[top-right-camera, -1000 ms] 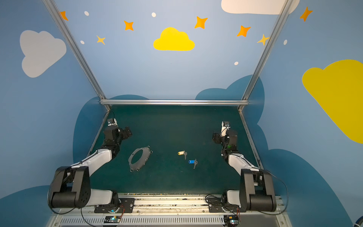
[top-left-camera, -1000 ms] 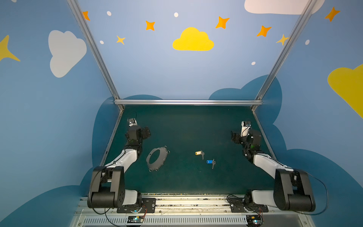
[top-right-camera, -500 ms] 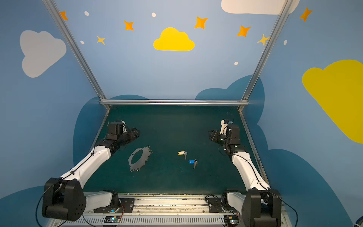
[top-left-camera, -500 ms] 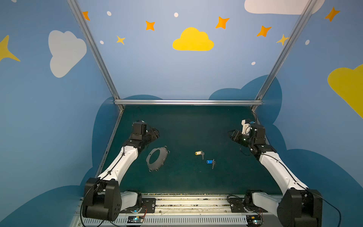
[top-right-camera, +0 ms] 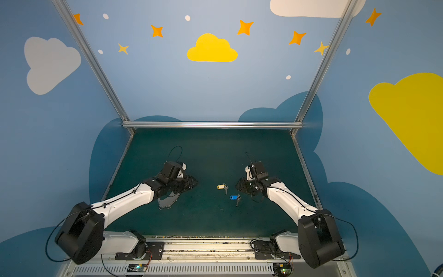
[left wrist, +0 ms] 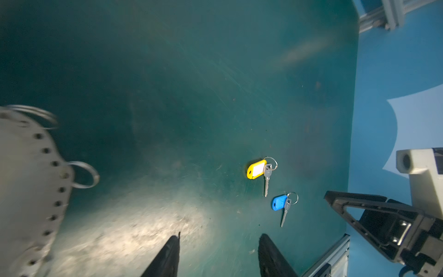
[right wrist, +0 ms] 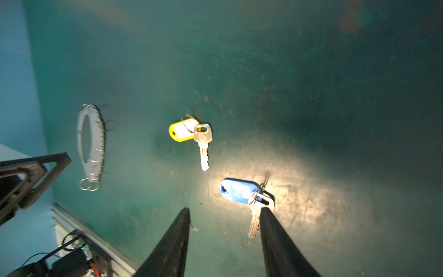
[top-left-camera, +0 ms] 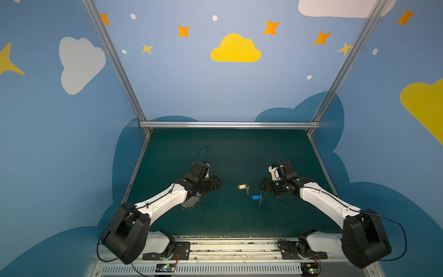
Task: Put the keys on the keyring
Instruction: 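Move the left gripper toward the metal plate while the right gripper reaches toward the keys, then grasp the yellow-tagged key by its ring with the right gripper and lift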
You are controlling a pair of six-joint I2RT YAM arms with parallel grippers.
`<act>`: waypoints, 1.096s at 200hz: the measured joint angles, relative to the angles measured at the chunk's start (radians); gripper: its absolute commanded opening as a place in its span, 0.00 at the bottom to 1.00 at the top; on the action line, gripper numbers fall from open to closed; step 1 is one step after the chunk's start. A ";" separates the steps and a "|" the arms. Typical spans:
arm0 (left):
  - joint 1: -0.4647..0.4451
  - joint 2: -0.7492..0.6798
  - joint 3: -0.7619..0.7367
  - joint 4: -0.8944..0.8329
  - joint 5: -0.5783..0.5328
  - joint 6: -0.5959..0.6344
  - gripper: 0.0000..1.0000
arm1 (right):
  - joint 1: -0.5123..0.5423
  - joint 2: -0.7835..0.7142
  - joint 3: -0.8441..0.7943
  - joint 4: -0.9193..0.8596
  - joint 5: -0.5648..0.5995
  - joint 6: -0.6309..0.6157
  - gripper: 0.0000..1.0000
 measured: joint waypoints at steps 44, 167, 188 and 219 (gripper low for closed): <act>-0.034 0.054 0.029 0.008 0.002 -0.003 0.54 | 0.094 0.106 0.045 -0.010 0.082 -0.005 0.36; -0.045 0.012 0.023 -0.010 -0.032 -0.024 0.54 | 0.173 0.468 0.370 -0.001 0.099 -0.124 0.25; -0.045 0.012 0.023 -0.011 -0.036 -0.025 0.53 | 0.175 0.492 0.392 -0.011 0.100 -0.136 0.17; -0.045 0.011 0.016 -0.009 -0.042 -0.029 0.53 | 0.179 0.496 0.394 -0.028 0.105 -0.146 0.18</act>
